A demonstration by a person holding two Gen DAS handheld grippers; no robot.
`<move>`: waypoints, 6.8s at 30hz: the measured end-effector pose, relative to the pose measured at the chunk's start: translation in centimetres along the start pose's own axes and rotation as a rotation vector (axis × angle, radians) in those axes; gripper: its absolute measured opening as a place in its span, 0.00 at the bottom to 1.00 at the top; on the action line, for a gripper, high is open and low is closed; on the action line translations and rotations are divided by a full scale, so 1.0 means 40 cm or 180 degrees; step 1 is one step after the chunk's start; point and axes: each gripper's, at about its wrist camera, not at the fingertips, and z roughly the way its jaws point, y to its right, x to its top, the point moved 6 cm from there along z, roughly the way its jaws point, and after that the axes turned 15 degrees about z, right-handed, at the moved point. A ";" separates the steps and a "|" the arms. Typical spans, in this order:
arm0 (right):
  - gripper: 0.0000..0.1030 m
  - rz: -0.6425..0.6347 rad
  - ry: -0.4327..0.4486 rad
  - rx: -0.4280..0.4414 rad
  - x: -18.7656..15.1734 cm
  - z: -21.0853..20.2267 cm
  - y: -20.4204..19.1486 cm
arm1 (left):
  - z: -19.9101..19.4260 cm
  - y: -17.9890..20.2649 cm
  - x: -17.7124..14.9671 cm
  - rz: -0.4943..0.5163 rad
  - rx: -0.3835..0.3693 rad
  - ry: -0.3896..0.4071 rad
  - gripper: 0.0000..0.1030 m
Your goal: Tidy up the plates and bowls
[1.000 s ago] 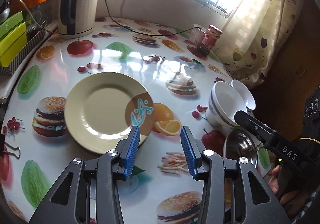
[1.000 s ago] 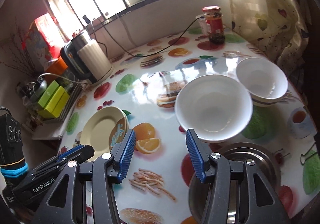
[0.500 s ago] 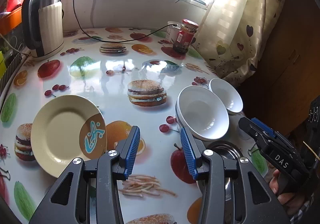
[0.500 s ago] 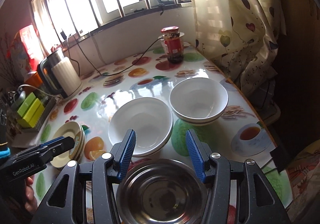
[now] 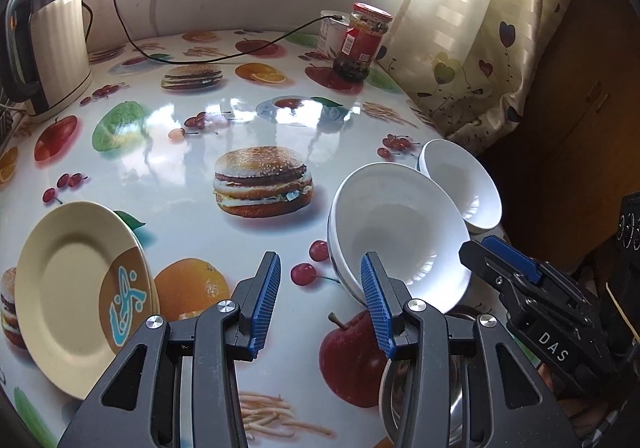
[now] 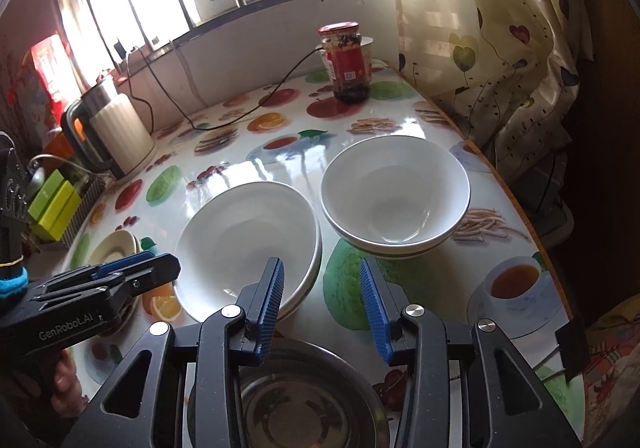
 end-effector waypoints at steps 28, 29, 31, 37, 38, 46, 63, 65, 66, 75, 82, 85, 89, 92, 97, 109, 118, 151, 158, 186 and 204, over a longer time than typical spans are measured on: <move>0.14 -0.0010 -0.0115 0.0021 0.010 0.051 -0.020 | 0.050 0.036 0.015 0.0179 -0.0016 -0.0063 0.21; 0.14 -0.0014 -0.0114 0.0017 0.010 0.051 -0.020 | 0.050 0.036 0.015 0.0178 -0.0017 -0.0062 0.21; 0.14 -0.0014 -0.0115 0.0016 0.011 0.053 -0.019 | 0.050 0.036 0.015 0.0175 -0.0017 -0.0061 0.21; 0.14 -0.0017 -0.0110 0.0007 0.011 0.053 -0.018 | 0.051 0.040 0.017 0.0222 0.0043 -0.0054 0.20; 0.14 -0.0015 -0.0108 0.0006 0.010 0.053 -0.019 | 0.051 0.039 0.017 0.0216 0.0041 -0.0053 0.20; 0.14 0.0004 -0.0101 0.0025 0.014 0.054 -0.014 | 0.049 0.037 0.015 0.0215 0.0044 -0.0047 0.20; 0.14 0.0057 -0.0042 0.0122 0.007 0.030 -0.027 | 0.031 0.036 0.018 0.0202 0.0128 0.0014 0.20; 0.14 0.0064 -0.0019 0.0137 0.006 0.024 -0.030 | 0.023 0.038 0.018 0.0206 0.0134 0.0030 0.20; 0.14 0.0068 -0.0008 0.0143 0.007 0.020 -0.032 | 0.018 0.039 0.018 0.0208 0.0132 0.0042 0.20; 0.14 0.0052 0.0093 0.0179 0.005 -0.028 -0.046 | -0.025 0.050 0.018 0.0217 0.0134 0.0146 0.20; 0.14 0.0040 0.0183 0.0193 -0.001 -0.074 -0.052 | -0.062 0.068 0.013 0.0246 0.0115 0.0221 0.20; 0.14 0.0028 0.0217 0.0183 -0.006 -0.096 -0.053 | -0.078 0.078 0.010 0.0269 0.0112 0.0253 0.20; 0.14 0.0046 0.0255 0.0185 -0.017 -0.128 -0.050 | -0.097 0.094 0.001 0.0293 0.0072 0.0279 0.20; 0.14 0.0062 0.0282 0.0179 -0.030 -0.153 -0.045 | -0.111 0.107 -0.008 0.0318 0.0048 0.0300 0.20; 0.14 0.0070 0.0320 0.0149 -0.051 -0.188 -0.038 | -0.129 0.128 -0.026 0.0351 0.0005 0.0316 0.20; 0.14 0.0148 0.0301 0.0070 -0.120 -0.225 -0.001 | -0.129 0.169 -0.081 0.0396 -0.0109 0.0229 0.20; 0.14 0.0204 0.0257 0.0039 -0.164 -0.232 0.027 | -0.116 0.189 -0.111 0.0413 -0.0152 0.0134 0.20; 0.14 0.0358 0.0073 0.0004 -0.214 -0.194 0.074 | -0.057 0.207 -0.158 0.0409 -0.0185 -0.0154 0.20; 0.16 0.0367 0.0053 0.0008 -0.214 -0.190 0.076 | -0.060 0.208 -0.158 0.0398 -0.0186 -0.0153 0.20; 0.37 0.0475 0.0304 -0.0045 -0.095 -0.205 0.099 | -0.075 0.159 -0.025 0.0424 -0.0294 0.0145 0.20; 0.40 0.0565 0.0340 -0.0194 0.078 -0.110 0.197 | 0.059 0.164 0.169 0.0647 -0.0404 0.0144 0.21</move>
